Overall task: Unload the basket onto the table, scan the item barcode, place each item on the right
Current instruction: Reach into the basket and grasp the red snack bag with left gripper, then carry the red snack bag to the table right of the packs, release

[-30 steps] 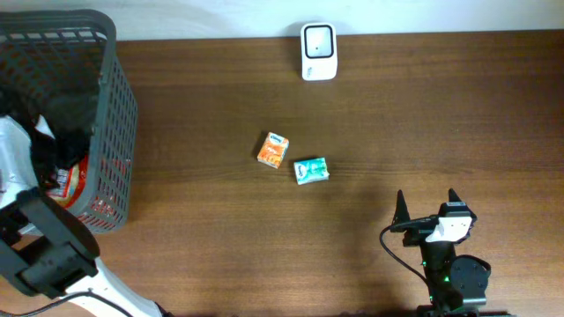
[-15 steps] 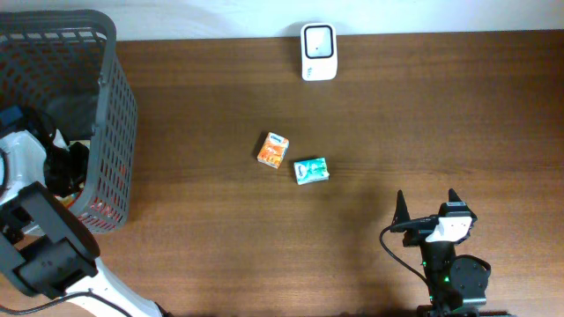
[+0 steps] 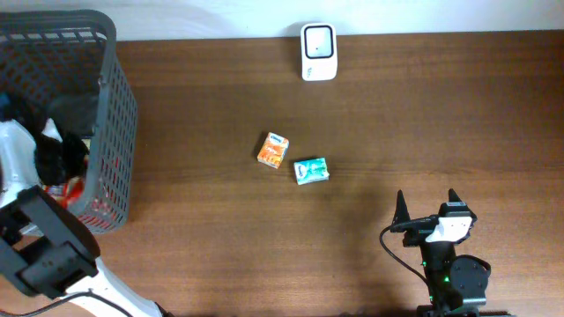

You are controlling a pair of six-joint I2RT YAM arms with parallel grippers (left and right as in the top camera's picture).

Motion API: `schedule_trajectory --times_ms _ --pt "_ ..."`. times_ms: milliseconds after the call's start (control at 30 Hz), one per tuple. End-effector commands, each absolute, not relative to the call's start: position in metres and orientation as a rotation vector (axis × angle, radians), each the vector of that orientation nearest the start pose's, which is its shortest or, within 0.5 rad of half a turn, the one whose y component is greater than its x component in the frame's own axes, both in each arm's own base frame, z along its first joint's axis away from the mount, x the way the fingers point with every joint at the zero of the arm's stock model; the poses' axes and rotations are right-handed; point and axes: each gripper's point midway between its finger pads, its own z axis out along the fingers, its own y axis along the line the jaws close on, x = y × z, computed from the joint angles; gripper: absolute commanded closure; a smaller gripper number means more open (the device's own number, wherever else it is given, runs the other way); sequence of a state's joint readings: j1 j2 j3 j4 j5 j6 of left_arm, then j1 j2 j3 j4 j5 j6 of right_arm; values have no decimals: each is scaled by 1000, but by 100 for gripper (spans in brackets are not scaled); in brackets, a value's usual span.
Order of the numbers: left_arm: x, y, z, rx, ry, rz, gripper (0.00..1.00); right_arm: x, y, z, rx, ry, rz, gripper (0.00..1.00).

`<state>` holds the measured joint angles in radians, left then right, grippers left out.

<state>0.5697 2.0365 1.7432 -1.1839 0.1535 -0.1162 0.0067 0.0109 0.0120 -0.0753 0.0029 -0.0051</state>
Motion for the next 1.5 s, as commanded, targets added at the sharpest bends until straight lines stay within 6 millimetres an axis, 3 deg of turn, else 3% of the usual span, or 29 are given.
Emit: schedule_trajectory --times_ms 0,167,200,400,567,633,733,867,1067,1133,1200,1333,1467 --pt "390 210 169 -910 2677 -192 100 246 2 155 -13 1653 -6 2" --pt "398 215 253 -823 2507 -118 100 246 2 155 -13 1653 -6 1" --pt "397 214 276 -799 2459 -98 100 246 2 155 -13 1653 -6 2" --pt "379 196 369 -682 2252 -57 100 246 2 155 -13 1653 -6 2" --pt "348 149 462 -491 2027 -98 100 246 2 155 -13 1653 -6 2" --pt "339 120 483 -396 1982 -164 100 246 2 155 -13 1653 -6 2" --pt "336 73 497 -243 1963 -310 100 246 2 155 -13 1653 -6 2" --pt "342 14 489 -82 2017 -473 100 246 2 155 -13 1653 -6 2" --pt "363 -74 442 142 2166 -667 100 246 2 155 -13 1653 -6 2" --pt "372 -106 415 214 2242 -709 100 246 2 155 -13 1653 -6 2" --pt "384 -154 369 322 2366 -770 100 246 2 155 -13 1653 -6 2" --pt "397 -194 310 403 2517 -712 100 246 2 155 -13 1653 -6 2" --pt "411 -255 238 543 2631 -718 100 246 2 155 -13 1653 -6 2"
